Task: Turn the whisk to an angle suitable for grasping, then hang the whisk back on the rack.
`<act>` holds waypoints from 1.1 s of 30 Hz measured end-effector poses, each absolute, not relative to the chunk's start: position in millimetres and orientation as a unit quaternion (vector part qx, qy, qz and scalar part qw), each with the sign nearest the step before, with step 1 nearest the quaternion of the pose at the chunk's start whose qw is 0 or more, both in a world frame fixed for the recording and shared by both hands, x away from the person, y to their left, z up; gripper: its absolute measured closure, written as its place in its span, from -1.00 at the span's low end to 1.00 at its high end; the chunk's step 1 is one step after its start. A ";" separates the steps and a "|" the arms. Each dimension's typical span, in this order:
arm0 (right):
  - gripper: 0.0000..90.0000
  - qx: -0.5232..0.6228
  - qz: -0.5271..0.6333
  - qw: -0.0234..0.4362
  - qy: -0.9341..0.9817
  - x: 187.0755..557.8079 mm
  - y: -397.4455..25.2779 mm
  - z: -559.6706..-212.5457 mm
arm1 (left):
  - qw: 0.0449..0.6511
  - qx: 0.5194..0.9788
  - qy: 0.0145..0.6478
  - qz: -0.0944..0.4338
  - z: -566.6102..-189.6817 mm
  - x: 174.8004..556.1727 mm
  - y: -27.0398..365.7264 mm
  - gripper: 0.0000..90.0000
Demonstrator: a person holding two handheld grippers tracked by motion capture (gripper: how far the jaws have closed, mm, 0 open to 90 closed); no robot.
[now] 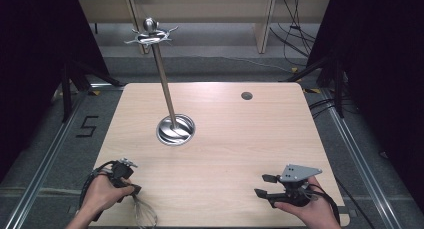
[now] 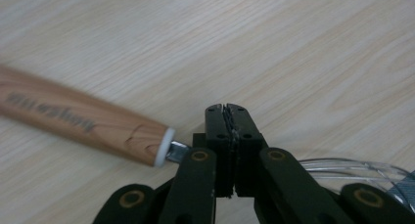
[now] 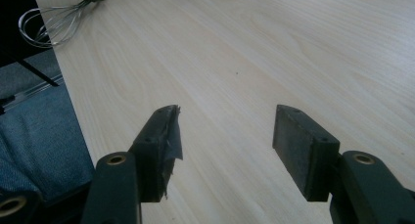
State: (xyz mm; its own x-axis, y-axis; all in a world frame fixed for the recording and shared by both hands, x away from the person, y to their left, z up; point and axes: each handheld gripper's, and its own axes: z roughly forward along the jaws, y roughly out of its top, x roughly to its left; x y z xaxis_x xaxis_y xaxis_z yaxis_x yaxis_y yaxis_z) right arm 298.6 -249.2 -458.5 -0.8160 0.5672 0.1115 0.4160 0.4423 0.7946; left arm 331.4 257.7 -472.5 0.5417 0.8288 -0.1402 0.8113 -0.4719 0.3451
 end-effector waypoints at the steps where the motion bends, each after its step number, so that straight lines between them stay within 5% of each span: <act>1: -0.03 0.292 0.443 0.093 0.843 298.5 -249.4 -458.6 | 0.194 0.852 0.485 0.025 -470.6 330.0 260.3 0.88; 7: -0.04 0.307 0.442 0.080 0.839 297.0 -250.4 -458.4 | 0.214 0.802 0.551 0.089 -450.9 324.0 285.3 0.57; 9: -0.04 0.303 0.449 0.087 0.836 299.7 -252.9 -458.5 | 0.214 0.767 0.596 0.102 -454.5 328.0 291.1 0.26; 13: -0.04 0.307 0.448 0.094 0.834 300.2 -257.4 -457.6 | 0.186 0.745 0.637 0.074 -467.6 338.8 290.0 -0.08; 26: -0.04 0.295 0.443 0.095 0.841 305.6 -253.0 -456.3 | 0.157 0.733 0.660 0.056 -476.6 352.9 278.4 -0.19; 33: -0.03 0.296 0.442 0.090 0.842 301.6 -252.9 -456.3 | 0.087 0.760 0.640 0.063 -479.6 359.9 270.4 0.05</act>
